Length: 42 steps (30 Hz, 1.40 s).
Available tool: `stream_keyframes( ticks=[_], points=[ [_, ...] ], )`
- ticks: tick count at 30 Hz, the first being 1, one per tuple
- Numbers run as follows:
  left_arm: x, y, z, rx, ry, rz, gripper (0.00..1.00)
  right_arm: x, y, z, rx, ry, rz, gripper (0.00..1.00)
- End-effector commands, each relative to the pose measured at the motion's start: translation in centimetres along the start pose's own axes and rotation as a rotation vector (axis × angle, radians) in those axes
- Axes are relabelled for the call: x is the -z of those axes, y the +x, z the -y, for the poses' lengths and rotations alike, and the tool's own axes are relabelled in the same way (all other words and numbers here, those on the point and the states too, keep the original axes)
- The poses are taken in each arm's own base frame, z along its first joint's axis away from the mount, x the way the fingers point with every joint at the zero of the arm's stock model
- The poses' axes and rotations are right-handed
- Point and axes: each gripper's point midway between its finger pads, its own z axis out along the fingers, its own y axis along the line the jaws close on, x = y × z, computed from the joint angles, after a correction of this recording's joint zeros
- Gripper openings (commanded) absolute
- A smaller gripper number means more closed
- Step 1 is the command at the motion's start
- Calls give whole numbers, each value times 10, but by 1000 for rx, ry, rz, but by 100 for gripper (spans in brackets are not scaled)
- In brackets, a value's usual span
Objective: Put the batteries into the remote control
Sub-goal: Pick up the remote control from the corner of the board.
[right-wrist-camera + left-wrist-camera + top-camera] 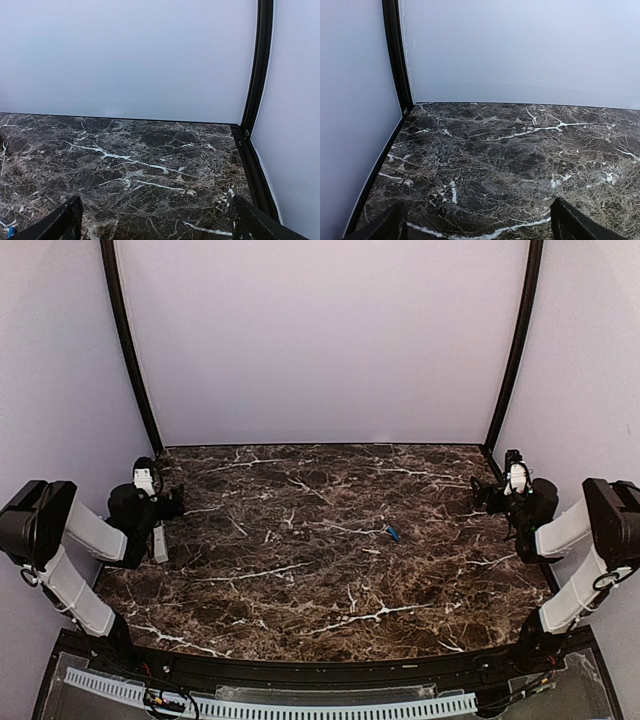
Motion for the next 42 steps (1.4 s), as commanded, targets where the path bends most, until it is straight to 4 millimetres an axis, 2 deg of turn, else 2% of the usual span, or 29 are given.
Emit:
stream_keyframes(
  ticks=[1, 10, 11, 12, 13, 14, 15, 16, 17, 18, 19, 20, 21, 22, 23, 25, 26, 29, 31, 34, 37, 42],
  points=[
    [-1, -13, 10, -20, 54, 33, 99, -3, -10, -3, 14, -12, 29, 99],
    [-2, -12, 19, -20, 124, 23, 99, -3, -10, -3, 14, -15, 28, 98],
    [-4, -13, 16, -15, 107, 13, 99, -2, -10, -4, 14, -19, 29, 99],
    [-3, -25, 5, 9, 41, 30, 99, -3, -12, -5, 12, -25, 33, 99],
    [-8, -21, -3, 25, -13, -44, 99, -3, -12, -4, 8, -25, 18, 99],
    [-13, -56, -19, 64, -109, 2, 99, -3, -18, -4, 4, -25, 11, 99],
    [-13, -43, -26, 58, -151, -97, 99, -4, -23, -4, 0, -25, -13, 99],
    [-16, -72, -28, 60, -168, -56, 98, -3, -34, -4, -3, -22, -27, 99],
    [-17, -71, -27, 55, -167, -97, 97, -4, -43, -3, -15, -22, -43, 99],
    [-21, -100, -27, 73, -169, -66, 97, -6, -55, -3, -45, -24, -50, 99],
    [-19, -83, -29, 73, -189, -178, 97, -7, -63, -6, -77, -47, -63, 99],
    [-24, -105, -33, 100, -220, -174, 97, -8, -70, -12, -112, -83, -87, 99],
    [-18, -83, -37, 89, -251, -313, 97, -8, -74, -21, -169, -131, -125, 99],
    [-13, -72, -39, 93, -280, -447, 97, -10, -79, -26, -218, -153, -163, 99],
    [-9, -70, -44, 91, -319, -505, 96, -11, -81, -30, -267, -164, -208, 99],
    [4, -48, -50, 93, -391, -713, 97, -13, -82, -39, -319, -147, -298, 98],
    [18, -45, -52, 105, -422, -795, 97, -13, -79, -44, -326, -120, -350, 98],
    [36, -29, -54, 141, -439, -867, 98, -11, -67, -72, -298, -87, -502, 98],
    [46, -1, -57, 193, -428, -925, 99, -11, -60, -91, -258, -103, -565, 98],
    [51, 27, -53, 249, -390, -1038, 99, -8, -56, -119, -224, -150, -627, 98],
    [50, 55, -45, 269, -346, -1169, 99, -2, -53, -135, -234, -192, -652, 98],
    [48, 80, -31, 293, -271, -1248, 97, 7, -49, -146, -244, -225, -671, 98]
  ],
)
